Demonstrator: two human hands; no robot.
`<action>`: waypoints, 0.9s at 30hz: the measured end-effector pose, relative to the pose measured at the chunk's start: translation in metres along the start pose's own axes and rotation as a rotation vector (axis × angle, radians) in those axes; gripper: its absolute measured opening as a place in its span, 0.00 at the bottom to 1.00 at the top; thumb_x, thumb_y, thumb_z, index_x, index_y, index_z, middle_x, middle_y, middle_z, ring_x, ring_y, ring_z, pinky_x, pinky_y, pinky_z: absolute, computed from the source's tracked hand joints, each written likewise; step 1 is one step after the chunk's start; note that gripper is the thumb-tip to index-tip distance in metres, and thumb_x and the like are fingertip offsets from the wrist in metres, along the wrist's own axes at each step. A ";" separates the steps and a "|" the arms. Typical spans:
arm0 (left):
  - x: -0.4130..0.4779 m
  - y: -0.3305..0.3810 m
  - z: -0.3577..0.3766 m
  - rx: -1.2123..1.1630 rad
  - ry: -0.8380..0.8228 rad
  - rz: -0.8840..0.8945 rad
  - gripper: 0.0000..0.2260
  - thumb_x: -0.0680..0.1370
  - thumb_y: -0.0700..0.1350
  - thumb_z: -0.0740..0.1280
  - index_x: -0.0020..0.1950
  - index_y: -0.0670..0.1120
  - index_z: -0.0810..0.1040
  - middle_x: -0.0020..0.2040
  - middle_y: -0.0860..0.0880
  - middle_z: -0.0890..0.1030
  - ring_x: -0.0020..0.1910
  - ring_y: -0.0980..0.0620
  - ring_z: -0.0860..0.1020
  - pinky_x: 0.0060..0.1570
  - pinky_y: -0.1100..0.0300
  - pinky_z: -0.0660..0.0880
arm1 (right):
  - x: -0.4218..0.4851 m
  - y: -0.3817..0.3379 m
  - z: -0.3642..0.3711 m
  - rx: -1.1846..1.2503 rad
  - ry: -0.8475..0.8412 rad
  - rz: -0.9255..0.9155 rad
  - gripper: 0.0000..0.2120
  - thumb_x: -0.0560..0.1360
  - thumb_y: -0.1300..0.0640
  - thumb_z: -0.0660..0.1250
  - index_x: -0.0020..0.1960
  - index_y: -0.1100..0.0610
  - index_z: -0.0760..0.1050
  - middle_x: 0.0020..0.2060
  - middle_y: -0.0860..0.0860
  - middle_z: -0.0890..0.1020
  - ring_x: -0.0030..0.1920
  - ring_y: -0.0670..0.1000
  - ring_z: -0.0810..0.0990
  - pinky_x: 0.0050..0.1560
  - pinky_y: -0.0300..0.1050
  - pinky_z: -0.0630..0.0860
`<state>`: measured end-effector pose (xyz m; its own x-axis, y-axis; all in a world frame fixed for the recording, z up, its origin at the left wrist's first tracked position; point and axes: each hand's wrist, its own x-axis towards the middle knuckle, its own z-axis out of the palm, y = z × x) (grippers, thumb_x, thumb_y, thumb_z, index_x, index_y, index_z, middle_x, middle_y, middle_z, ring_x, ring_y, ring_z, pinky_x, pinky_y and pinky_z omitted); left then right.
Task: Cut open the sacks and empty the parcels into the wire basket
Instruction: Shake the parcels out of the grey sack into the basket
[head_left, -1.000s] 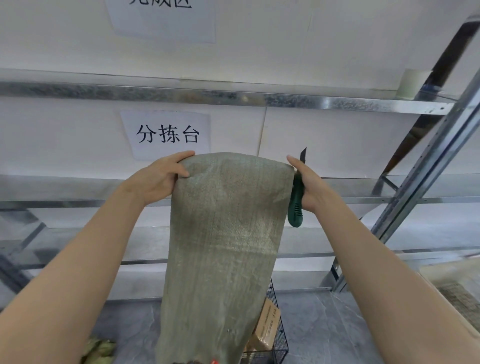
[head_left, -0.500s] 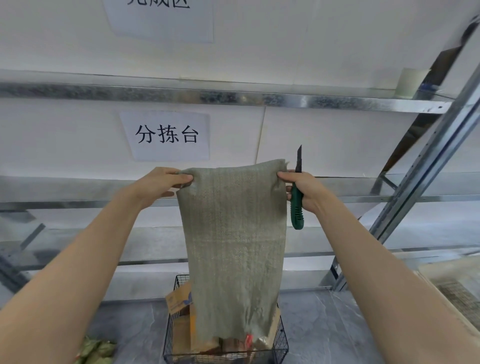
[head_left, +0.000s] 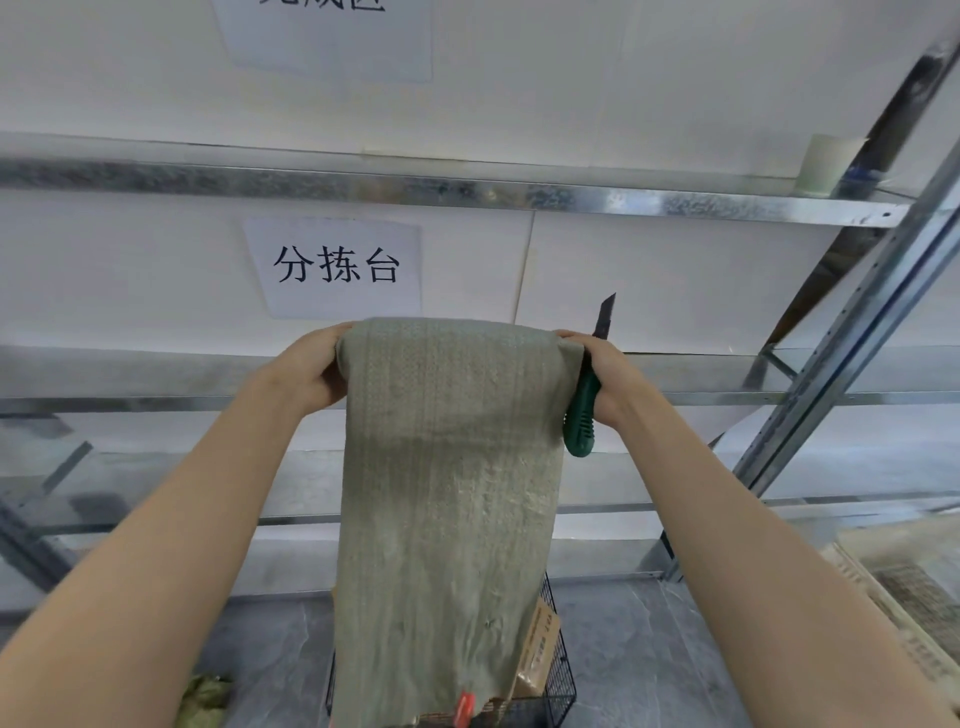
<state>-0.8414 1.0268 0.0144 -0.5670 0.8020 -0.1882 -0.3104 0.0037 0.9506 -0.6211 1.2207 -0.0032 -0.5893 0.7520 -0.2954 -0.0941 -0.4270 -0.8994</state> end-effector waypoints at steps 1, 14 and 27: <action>-0.001 0.001 0.002 -0.069 0.001 -0.007 0.20 0.78 0.41 0.62 0.29 0.47 0.83 0.28 0.52 0.80 0.26 0.56 0.79 0.27 0.66 0.75 | -0.002 0.000 0.000 0.032 -0.012 0.007 0.08 0.74 0.57 0.66 0.36 0.56 0.76 0.32 0.51 0.76 0.31 0.50 0.73 0.33 0.41 0.70; -0.003 0.014 -0.011 0.161 -0.251 0.086 0.26 0.70 0.36 0.69 0.68 0.47 0.71 0.57 0.50 0.78 0.55 0.50 0.77 0.46 0.58 0.76 | -0.005 0.005 -0.015 -0.108 -0.062 0.057 0.05 0.74 0.66 0.67 0.42 0.58 0.74 0.32 0.51 0.74 0.28 0.46 0.69 0.23 0.37 0.66; 0.005 -0.006 -0.007 0.304 0.080 0.101 0.13 0.77 0.50 0.67 0.56 0.41 0.77 0.59 0.43 0.78 0.53 0.50 0.79 0.45 0.58 0.76 | -0.002 0.004 -0.008 -0.279 0.015 0.001 0.17 0.74 0.53 0.71 0.58 0.61 0.79 0.49 0.56 0.84 0.44 0.53 0.82 0.48 0.48 0.79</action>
<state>-0.8479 1.0262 0.0062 -0.6449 0.7582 -0.0962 -0.0141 0.1141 0.9934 -0.6137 1.2217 -0.0093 -0.5769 0.7600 -0.2992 0.1322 -0.2747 -0.9524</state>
